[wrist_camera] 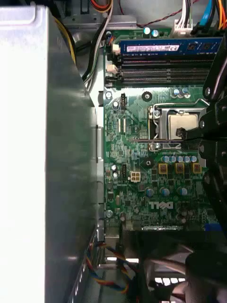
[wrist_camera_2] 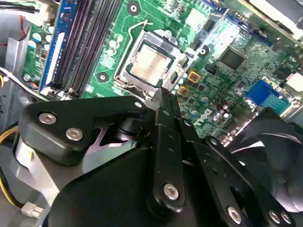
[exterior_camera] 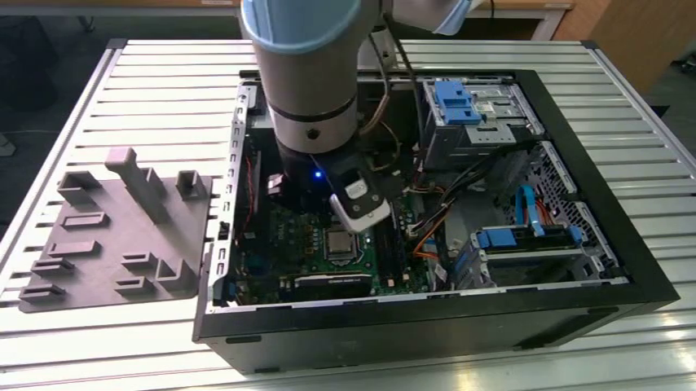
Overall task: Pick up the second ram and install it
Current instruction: 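Insert the second ram into the second slot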
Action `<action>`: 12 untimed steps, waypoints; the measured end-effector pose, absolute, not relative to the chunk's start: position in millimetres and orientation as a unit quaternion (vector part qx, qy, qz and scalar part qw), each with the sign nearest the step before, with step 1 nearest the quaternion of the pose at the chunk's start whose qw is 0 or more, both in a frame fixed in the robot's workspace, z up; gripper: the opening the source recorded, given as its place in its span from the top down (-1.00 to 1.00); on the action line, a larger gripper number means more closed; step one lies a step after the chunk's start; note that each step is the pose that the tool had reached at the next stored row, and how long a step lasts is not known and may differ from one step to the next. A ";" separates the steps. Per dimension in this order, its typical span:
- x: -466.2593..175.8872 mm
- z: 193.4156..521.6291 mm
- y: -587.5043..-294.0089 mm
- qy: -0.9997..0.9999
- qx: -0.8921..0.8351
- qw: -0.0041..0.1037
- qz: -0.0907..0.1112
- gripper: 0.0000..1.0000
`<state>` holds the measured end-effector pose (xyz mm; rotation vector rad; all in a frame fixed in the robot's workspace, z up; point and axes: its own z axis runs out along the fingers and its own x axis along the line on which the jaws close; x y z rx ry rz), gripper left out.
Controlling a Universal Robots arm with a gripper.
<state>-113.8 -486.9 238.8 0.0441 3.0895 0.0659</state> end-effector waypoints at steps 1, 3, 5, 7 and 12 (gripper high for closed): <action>-113.9 243.4 -486.9 0.999 0.014 0.025 0.021 0.76; -113.9 262.3 -486.8 0.999 0.014 0.025 0.021 0.76; -113.9 262.3 -486.8 0.999 0.014 0.026 0.021 0.76; -113.9 262.4 -486.8 0.999 0.014 0.026 0.021 0.76; -113.9 262.4 -486.8 0.999 0.014 0.026 0.021 0.76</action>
